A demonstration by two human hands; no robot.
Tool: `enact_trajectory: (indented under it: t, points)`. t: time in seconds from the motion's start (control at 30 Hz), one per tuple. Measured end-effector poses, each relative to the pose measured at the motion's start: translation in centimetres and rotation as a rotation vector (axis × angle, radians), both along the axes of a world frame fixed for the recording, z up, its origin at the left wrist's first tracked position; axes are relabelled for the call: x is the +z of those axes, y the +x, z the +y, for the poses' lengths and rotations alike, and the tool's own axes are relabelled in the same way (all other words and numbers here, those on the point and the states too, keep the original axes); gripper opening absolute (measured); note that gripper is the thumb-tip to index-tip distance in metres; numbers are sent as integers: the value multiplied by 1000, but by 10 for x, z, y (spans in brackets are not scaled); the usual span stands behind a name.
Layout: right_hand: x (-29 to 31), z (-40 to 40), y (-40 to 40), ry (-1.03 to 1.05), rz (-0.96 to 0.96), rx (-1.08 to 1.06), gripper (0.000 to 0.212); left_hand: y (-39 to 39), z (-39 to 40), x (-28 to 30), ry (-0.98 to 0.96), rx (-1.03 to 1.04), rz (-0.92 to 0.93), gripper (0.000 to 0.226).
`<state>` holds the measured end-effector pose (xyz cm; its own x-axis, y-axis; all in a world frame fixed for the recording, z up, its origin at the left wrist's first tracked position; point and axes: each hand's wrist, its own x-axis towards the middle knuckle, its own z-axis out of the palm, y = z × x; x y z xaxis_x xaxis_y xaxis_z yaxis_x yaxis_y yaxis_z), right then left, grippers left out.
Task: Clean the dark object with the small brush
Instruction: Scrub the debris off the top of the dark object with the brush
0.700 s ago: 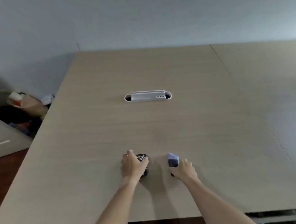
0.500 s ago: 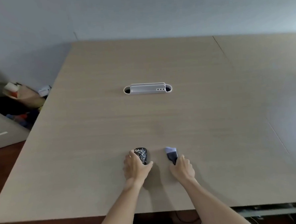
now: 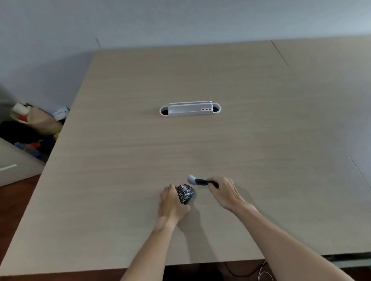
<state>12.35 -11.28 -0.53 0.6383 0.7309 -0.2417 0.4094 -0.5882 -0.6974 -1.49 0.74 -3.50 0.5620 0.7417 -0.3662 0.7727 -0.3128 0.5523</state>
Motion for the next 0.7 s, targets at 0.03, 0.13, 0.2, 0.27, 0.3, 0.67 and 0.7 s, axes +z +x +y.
enact_trajectory:
  t: [0.03, 0.13, 0.2, 0.27, 0.3, 0.67, 0.7]
  points:
    - [2, 6, 0, 3, -10, 47, 16, -1, 1, 0, -7, -5, -6, 51]
    - [9, 22, 0, 10, -12, 141, 12, -4, 5, -5, 1, -22, -9, 42]
    - [12, 27, 2, 12, -1, 198, 30, -7, 6, -8, 11, -26, -11, 43]
    - [11, 30, 4, -16, -13, 269, 32, -8, 8, -8, 18, -35, -16, 43]
    - [9, 31, 7, -54, -32, 298, 24, -8, 8, -7, 17, -40, -16, 42]
    - [15, 41, 14, -47, -25, 172, 14, -9, 10, 1, -14, -22, -64, 43]
    - [17, 44, 9, -25, -6, 157, 17, -9, 11, 1, -21, -28, -59, 41]
